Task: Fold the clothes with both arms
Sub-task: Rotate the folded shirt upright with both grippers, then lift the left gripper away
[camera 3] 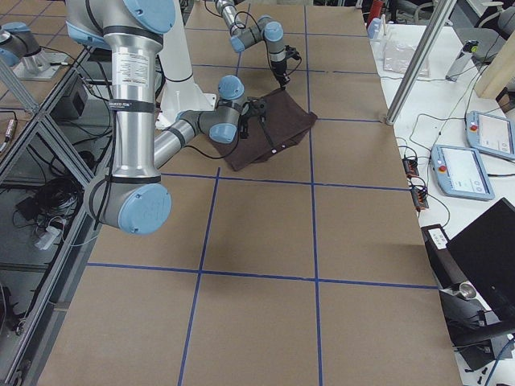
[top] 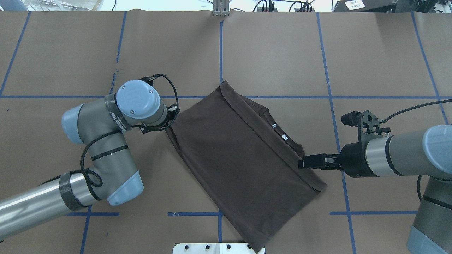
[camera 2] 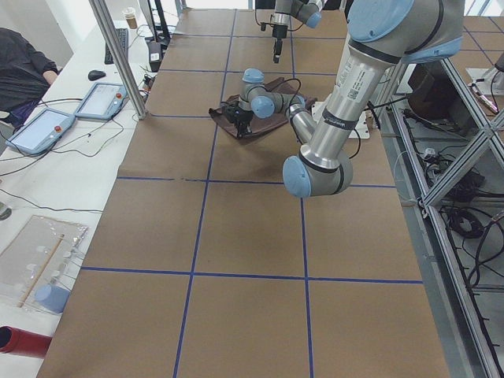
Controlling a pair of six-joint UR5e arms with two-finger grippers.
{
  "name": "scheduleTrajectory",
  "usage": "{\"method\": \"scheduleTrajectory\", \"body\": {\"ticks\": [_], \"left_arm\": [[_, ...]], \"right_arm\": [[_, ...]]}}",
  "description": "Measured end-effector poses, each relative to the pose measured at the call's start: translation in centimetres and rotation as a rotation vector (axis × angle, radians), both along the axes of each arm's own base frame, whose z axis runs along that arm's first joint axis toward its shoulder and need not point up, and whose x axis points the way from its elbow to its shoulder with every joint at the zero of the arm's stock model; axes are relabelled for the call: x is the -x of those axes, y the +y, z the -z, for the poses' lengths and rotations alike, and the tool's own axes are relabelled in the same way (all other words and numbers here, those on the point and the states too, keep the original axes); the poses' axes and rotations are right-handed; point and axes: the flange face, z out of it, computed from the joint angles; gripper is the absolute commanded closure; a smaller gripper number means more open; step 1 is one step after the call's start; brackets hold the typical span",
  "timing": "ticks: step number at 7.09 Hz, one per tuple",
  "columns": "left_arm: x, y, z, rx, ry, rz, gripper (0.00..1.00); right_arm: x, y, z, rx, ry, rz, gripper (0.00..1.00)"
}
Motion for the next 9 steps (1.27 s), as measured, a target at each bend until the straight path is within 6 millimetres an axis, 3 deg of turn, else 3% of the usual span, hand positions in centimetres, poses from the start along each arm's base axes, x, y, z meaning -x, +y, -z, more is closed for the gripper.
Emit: {"method": "scheduleTrajectory", "body": {"ticks": [1, 2, 4, 6, 7, 8, 9], "left_arm": [[0.8, -3.9, -0.5, -0.041, -0.016, 0.006, 1.00], [0.4, -7.4, -0.4, -0.074, -0.015, 0.014, 1.00], [-2.0, -13.0, 1.4, -0.163, 0.025, 0.034, 1.00], [-5.1, -17.4, 2.0, -0.301, 0.039, 0.058, 1.00], [-5.8, -18.4, 1.9, -0.348, 0.038, 0.061, 0.68], [-5.9, -18.8, 1.8, -0.381, 0.029, 0.061, 0.01], [-5.8, -19.0, 1.7, -0.412, 0.023, 0.054, 0.00]], "right_arm": [[0.0, -0.1, 0.0, -0.001, 0.001, -0.004, 0.00], [0.0, -0.1, -0.1, -0.001, 0.003, -0.007, 0.00], [0.0, -0.2, -0.2, 0.000, 0.004, -0.008, 0.00], [-0.2, -0.3, -0.1, 0.001, 0.001, -0.007, 0.00], [-0.2, -0.3, 0.0, 0.000, 0.000, -0.008, 0.00], [-0.2, -0.4, 0.0, 0.000, 0.000, -0.011, 0.00], [-0.2, -0.6, -0.2, 0.001, 0.008, -0.014, 0.00]]}}
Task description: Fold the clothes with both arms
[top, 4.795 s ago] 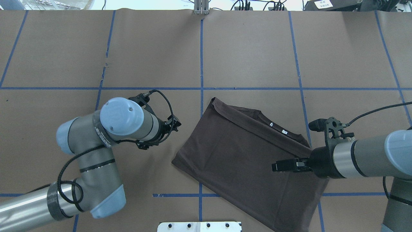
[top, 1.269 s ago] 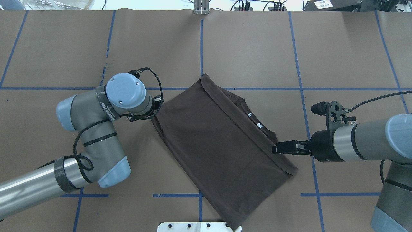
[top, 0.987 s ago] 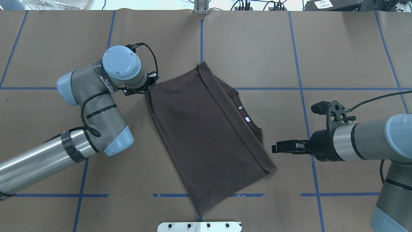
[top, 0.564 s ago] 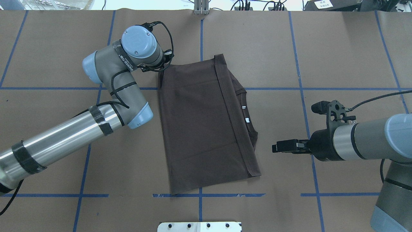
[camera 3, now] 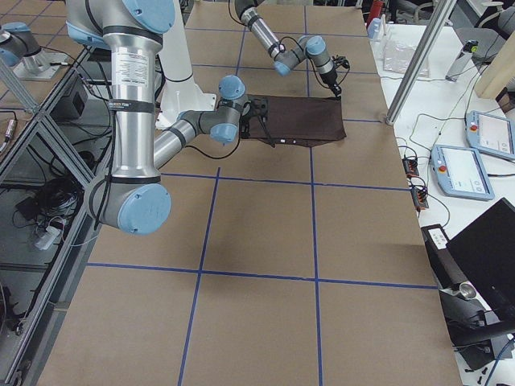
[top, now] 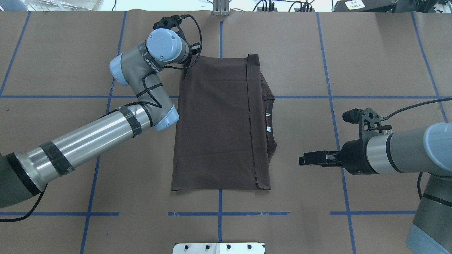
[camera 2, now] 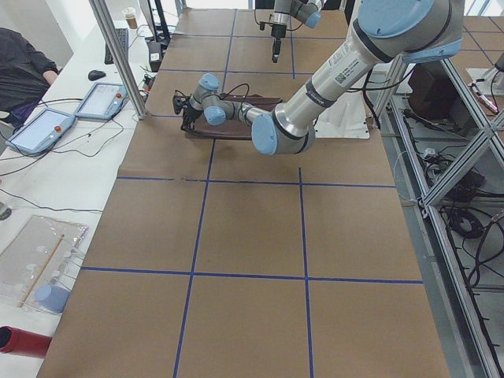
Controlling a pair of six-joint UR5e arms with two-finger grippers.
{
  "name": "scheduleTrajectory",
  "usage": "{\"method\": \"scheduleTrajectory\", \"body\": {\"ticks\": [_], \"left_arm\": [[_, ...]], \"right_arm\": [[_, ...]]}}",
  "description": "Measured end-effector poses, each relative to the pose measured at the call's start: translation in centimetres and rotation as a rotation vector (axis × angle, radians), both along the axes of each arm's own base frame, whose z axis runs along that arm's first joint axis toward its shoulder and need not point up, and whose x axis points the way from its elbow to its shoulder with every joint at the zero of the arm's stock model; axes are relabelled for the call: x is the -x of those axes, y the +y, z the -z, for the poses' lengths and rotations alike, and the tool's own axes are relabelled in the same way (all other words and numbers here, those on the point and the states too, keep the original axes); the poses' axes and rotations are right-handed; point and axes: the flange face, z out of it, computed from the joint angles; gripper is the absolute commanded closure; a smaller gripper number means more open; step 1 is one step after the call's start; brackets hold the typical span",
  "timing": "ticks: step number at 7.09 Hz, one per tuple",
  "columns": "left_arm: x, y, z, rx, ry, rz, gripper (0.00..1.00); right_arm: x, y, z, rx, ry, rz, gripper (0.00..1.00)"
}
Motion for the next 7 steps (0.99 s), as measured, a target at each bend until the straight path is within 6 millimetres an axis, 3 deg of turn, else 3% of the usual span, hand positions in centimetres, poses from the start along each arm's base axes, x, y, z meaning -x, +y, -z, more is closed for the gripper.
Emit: {"method": "scheduleTrajectory", "body": {"ticks": [2, 3, 4, 5, 6, 7], "left_arm": [[2.5, -1.6, 0.7, -0.050, -0.012, -0.013, 0.00], [4.6, -2.4, 1.5, -0.040, -0.021, -0.047, 0.00], [6.7, -2.0, 1.9, -0.014, -0.037, -0.092, 0.00], [9.1, 0.0, 1.8, 0.000, -0.058, -0.123, 0.00], [13.5, 4.8, 1.6, 0.008, -0.081, -0.160, 0.00], [15.4, 7.3, 1.8, 0.012, -0.074, -0.175, 0.00]], "right_arm": [[1.1, -1.3, -1.1, 0.010, 0.036, -0.010, 0.00], [2.7, -2.6, -1.3, 0.016, 0.072, -0.011, 0.00], [4.6, -4.0, -0.7, 0.003, 0.131, 0.004, 0.00], [6.9, -5.5, 0.4, -0.014, 0.214, 0.038, 0.00], [11.4, -6.6, 3.5, -0.004, 0.348, 0.085, 0.00], [15.6, -5.4, 5.6, -0.008, 0.419, 0.102, 0.00]]}}
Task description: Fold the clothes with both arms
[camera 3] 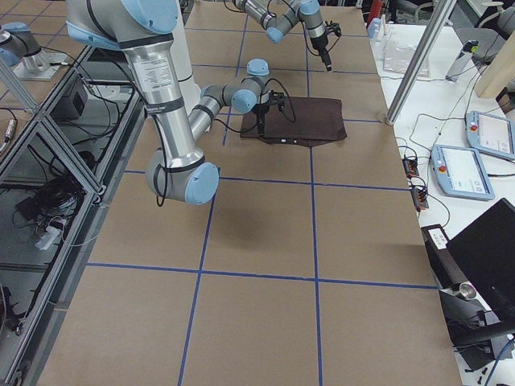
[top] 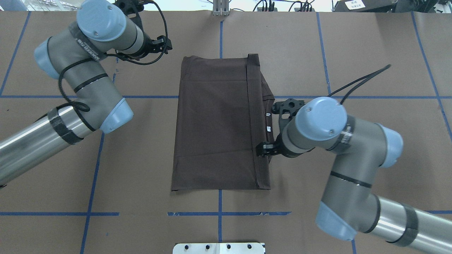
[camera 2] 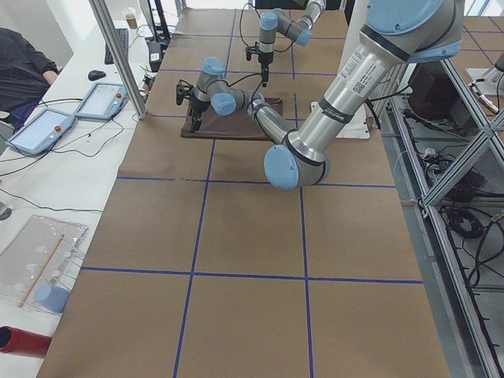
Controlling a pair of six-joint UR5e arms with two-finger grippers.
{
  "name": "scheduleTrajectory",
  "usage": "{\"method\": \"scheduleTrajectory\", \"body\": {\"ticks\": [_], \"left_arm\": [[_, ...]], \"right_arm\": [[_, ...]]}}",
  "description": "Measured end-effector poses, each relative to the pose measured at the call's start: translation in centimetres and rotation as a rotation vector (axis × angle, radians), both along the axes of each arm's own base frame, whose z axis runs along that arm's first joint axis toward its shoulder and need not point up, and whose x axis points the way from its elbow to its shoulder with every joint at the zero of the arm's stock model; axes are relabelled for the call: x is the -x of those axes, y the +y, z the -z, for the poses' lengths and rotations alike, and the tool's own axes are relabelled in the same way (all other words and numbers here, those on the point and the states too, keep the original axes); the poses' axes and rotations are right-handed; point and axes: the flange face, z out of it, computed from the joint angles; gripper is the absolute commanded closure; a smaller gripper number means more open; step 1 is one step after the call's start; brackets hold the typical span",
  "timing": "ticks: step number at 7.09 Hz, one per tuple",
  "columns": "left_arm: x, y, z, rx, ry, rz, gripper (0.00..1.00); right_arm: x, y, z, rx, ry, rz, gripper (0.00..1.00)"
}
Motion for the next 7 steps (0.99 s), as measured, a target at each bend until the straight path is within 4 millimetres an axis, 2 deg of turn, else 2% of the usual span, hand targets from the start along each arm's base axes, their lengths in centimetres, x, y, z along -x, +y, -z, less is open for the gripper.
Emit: {"method": "scheduleTrajectory", "body": {"ticks": [1, 2, 3, 7], "left_arm": [[1.1, 1.4, -0.1, 0.002, 0.003, -0.007, 0.00], [1.6, 2.0, -0.2, 0.003, 0.004, -0.010, 0.00], [1.7, 2.3, -0.3, 0.004, 0.004, -0.013, 0.00], [1.2, 2.8, -0.3, 0.004, 0.008, -0.023, 0.00]], "right_arm": [[3.7, 1.2, 1.2, -0.001, 0.051, 0.026, 0.00], [6.3, 2.1, 1.6, -0.003, 0.081, 0.050, 0.00], [7.7, 3.0, 1.4, -0.002, 0.099, 0.068, 0.00], [8.4, 3.8, 0.1, 0.025, 0.158, 0.095, 0.00]]}}
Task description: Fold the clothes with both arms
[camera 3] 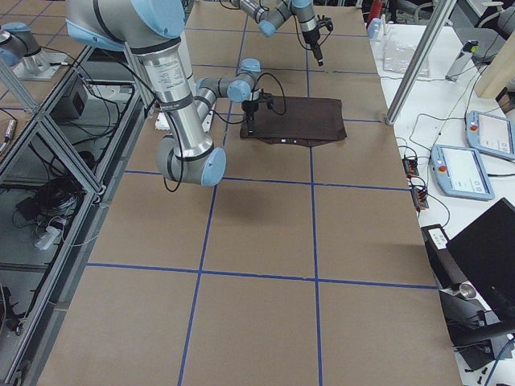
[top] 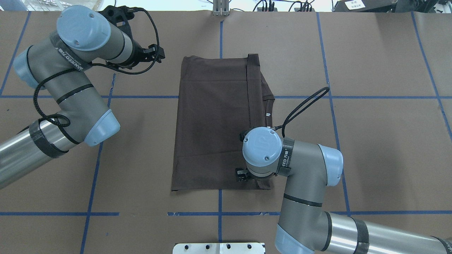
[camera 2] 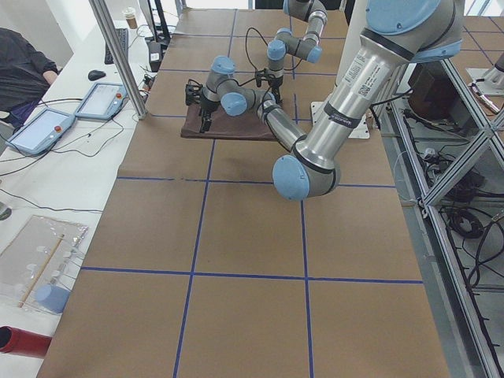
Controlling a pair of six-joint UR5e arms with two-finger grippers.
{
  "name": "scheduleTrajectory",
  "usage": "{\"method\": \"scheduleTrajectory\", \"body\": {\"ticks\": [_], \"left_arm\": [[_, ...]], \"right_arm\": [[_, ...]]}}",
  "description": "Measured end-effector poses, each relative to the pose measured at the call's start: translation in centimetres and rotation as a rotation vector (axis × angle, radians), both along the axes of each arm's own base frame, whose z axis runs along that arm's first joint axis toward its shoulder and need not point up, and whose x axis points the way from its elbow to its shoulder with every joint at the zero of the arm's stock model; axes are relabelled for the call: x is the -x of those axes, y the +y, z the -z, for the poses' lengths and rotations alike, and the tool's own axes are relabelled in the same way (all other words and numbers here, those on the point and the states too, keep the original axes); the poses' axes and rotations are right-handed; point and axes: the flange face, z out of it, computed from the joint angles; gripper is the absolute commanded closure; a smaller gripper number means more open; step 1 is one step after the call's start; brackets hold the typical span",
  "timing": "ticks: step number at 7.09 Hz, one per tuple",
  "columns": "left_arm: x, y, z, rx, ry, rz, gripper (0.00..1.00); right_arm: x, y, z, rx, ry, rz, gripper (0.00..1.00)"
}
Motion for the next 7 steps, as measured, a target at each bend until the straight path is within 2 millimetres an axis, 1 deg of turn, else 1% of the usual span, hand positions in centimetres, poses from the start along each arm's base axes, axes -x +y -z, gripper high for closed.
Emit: {"method": "scheduleTrajectory", "body": {"ticks": [3, 7], "left_arm": [[-0.4, 0.2, -0.1, -0.002, 0.002, -0.006, 0.00], [-0.6, 0.3, -0.1, -0.002, 0.004, -0.009, 0.00]], "right_arm": [[-0.1, 0.1, -0.7, 0.013, 0.029, 0.004, 0.00], [-0.8, 0.1, -1.7, 0.023, 0.048, 0.002, 0.00]]}}
